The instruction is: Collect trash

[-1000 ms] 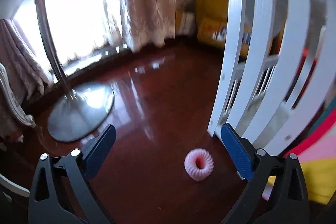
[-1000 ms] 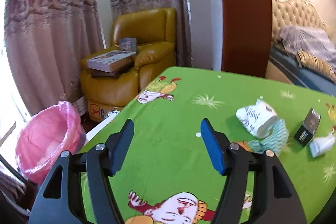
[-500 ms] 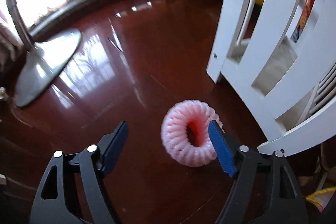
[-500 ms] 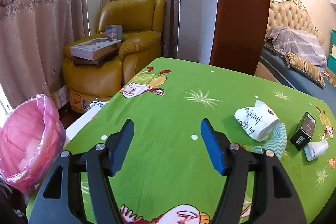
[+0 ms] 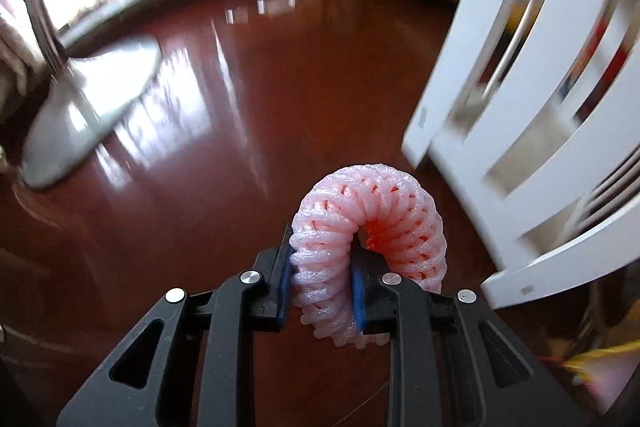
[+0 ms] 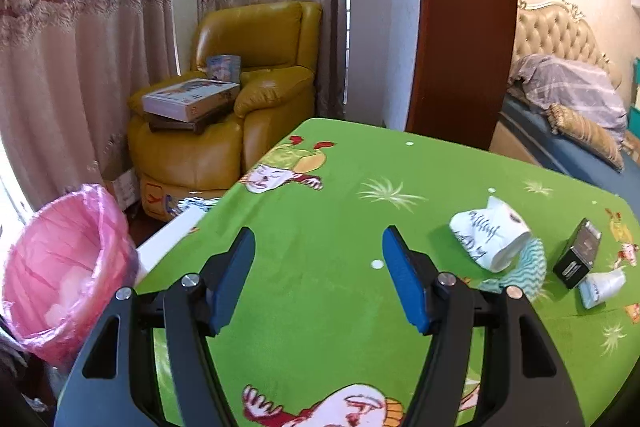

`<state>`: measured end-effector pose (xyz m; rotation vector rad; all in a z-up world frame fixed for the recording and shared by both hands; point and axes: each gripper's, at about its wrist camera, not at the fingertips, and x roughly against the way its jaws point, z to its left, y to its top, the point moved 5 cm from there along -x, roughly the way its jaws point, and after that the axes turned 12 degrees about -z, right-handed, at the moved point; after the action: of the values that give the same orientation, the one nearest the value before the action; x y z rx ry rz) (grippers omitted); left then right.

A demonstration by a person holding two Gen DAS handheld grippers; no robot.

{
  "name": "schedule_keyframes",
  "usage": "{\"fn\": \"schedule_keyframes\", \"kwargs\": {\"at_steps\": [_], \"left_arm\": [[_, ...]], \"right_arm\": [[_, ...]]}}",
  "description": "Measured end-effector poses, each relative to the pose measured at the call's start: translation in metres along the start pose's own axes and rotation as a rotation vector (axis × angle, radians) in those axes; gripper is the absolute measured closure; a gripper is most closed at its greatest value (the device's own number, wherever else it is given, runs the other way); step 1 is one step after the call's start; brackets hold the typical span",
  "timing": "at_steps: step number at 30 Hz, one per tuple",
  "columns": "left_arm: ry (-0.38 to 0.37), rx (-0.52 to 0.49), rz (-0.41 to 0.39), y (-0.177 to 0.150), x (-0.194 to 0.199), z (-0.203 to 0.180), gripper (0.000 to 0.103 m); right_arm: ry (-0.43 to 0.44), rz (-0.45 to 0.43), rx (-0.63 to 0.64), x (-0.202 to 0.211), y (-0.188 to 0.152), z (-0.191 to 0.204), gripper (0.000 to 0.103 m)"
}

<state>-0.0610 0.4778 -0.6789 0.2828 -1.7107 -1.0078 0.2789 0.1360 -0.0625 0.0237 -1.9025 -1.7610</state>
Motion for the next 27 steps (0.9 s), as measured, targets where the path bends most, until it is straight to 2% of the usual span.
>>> {"fn": "schedule_keyframes", "kwargs": {"at_steps": [3, 6, 10, 13, 18, 21, 22, 25, 27], "left_arm": [[-0.046, -0.029, -0.114, 0.047, 0.056, 0.004, 0.081], [-0.108, -0.092, -0.252, 0.118, 0.136, 0.008, 0.081], [-0.145, -0.148, -0.353, 0.202, 0.232, 0.01, 0.081], [-0.174, -0.199, -0.406, 0.251, 0.299, -0.001, 0.081], [-0.253, -0.333, -0.5, 0.328, 0.416, -0.051, 0.08], [-0.284, -0.337, -0.577, 0.366, 0.469, -0.077, 0.08], [-0.315, -0.322, -0.605, 0.385, 0.493, -0.09, 0.081], [-0.384, -0.339, -0.624, 0.419, 0.525, -0.127, 0.08], [-0.409, -0.385, -0.597, 0.437, 0.53, -0.16, 0.079]], "right_arm": [[0.03, 0.002, -0.001, 0.005, -0.004, 0.0, 0.039], [0.076, -0.012, -0.008, 0.014, -0.001, -0.001, 0.039], [0.139, -0.049, -0.049, 0.03, 0.005, -0.012, 0.039], [0.183, -0.086, -0.088, 0.047, 0.008, -0.028, 0.036], [0.225, -0.097, -0.183, 0.066, 0.002, -0.069, 0.036], [0.214, -0.1, -0.227, 0.081, -0.006, -0.103, 0.036], [0.216, -0.098, -0.253, 0.087, -0.009, -0.117, 0.036], [0.22, -0.129, -0.301, 0.112, -0.015, -0.152, 0.036], [0.221, -0.154, -0.293, 0.129, -0.018, -0.171, 0.036]]}}
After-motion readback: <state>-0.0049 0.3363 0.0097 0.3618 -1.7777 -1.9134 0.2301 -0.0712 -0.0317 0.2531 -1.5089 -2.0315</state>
